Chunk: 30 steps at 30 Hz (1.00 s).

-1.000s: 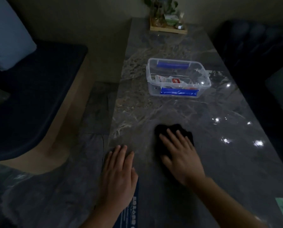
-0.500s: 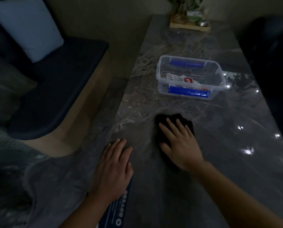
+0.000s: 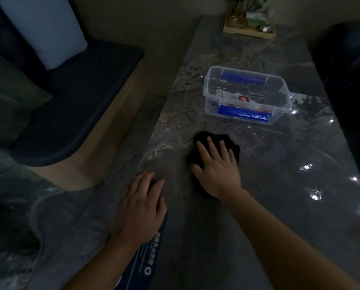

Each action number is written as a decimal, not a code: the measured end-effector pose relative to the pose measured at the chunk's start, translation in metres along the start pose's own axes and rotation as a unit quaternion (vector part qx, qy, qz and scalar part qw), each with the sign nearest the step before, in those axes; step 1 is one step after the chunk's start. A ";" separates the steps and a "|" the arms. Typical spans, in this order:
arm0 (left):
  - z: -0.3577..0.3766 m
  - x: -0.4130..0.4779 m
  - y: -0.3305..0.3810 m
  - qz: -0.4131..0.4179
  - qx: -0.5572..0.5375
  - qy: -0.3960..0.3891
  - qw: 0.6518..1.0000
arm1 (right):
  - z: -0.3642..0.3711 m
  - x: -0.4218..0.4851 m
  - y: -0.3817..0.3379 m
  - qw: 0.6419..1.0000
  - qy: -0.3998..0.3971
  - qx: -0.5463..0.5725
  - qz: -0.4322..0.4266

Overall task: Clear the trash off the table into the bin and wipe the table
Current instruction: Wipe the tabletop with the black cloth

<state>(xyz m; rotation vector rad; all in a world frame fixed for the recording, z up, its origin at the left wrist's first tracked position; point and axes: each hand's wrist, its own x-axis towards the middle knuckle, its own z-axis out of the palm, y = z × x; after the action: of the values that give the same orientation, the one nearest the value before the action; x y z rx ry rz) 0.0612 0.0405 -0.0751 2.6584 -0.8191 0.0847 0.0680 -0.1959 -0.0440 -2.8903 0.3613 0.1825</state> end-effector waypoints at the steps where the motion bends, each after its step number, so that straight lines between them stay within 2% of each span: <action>1: -0.001 -0.001 0.000 -0.005 -0.002 0.001 1.000 | 0.006 0.005 -0.014 1.000 0.002 0.008 -0.014; 4: -0.003 -0.003 -0.001 -0.016 -0.018 0.007 1.000 | 0.033 -0.044 -0.026 0.978 0.002 -0.019 -0.210; 6: -0.002 -0.003 -0.001 -0.018 -0.029 0.009 0.999 | 0.027 -0.061 0.001 0.960 -0.023 -0.041 -0.275; 7: -0.001 -0.003 -0.001 -0.017 -0.034 0.009 0.999 | 0.022 -0.049 0.020 0.961 -0.016 -0.061 -0.269; 9: 0.001 -0.002 -0.001 -0.010 -0.034 0.008 0.999 | 0.000 -0.006 0.036 0.984 -0.025 -0.081 -0.159; 10: 0.001 -0.003 -0.001 -0.007 -0.030 0.008 0.999 | -0.009 0.019 0.031 0.993 -0.036 -0.061 -0.094; 12: 0.003 -0.001 -0.002 -0.004 -0.027 0.010 1.000 | -0.009 0.058 -0.005 0.998 -0.038 -0.025 -0.043; 13: 0.004 -0.001 -0.003 -0.003 -0.022 0.009 1.000 | -0.002 0.063 -0.025 0.998 -0.026 -0.017 -0.047; 15: 0.008 -0.001 -0.006 -0.003 -0.012 0.012 1.000 | 0.017 0.048 -0.052 0.992 -0.008 -0.014 -0.124; 18: 0.012 0.001 -0.009 0.013 -0.004 0.014 1.000 | 0.027 0.009 -0.025 0.969 -0.001 -0.034 -0.243; 19: 0.011 0.002 -0.008 0.016 -0.002 0.015 1.000 | 0.023 0.014 -0.009 0.971 0.000 -0.045 -0.235; 21: 0.011 0.003 -0.007 0.018 -0.004 0.019 1.000 | 0.007 0.037 0.009 0.989 -0.009 -0.053 -0.138; 23: 0.010 0.003 -0.007 0.016 -0.013 0.026 0.999 | 0.000 0.057 -0.002 0.999 -0.017 -0.023 -0.039; 24: 0.009 0.003 -0.007 0.015 -0.016 0.025 0.999 | 0.003 0.057 -0.013 1.000 -0.003 -0.010 -0.019; 25: 0.009 0.003 -0.008 0.015 -0.018 0.025 0.999 | 0.009 0.047 -0.022 1.000 0.015 -0.007 -0.025; 27: 0.008 0.004 -0.009 0.015 -0.016 0.018 1.000 | 0.024 0.001 -0.022 0.994 0.026 -0.003 -0.110; 28: 0.008 0.003 -0.009 0.015 -0.015 0.012 1.000 | 0.030 -0.027 -0.008 0.987 0.024 -0.014 -0.155; 30: 0.006 0.003 -0.006 0.013 -0.008 0.006 1.000 | 0.023 -0.057 0.039 0.984 0.021 -0.038 -0.172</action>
<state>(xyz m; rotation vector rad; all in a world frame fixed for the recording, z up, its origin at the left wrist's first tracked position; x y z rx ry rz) 0.0672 0.0415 -0.0825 2.6298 -0.8457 0.0991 0.0009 -0.2144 -0.0654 -2.9757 -0.1443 0.0776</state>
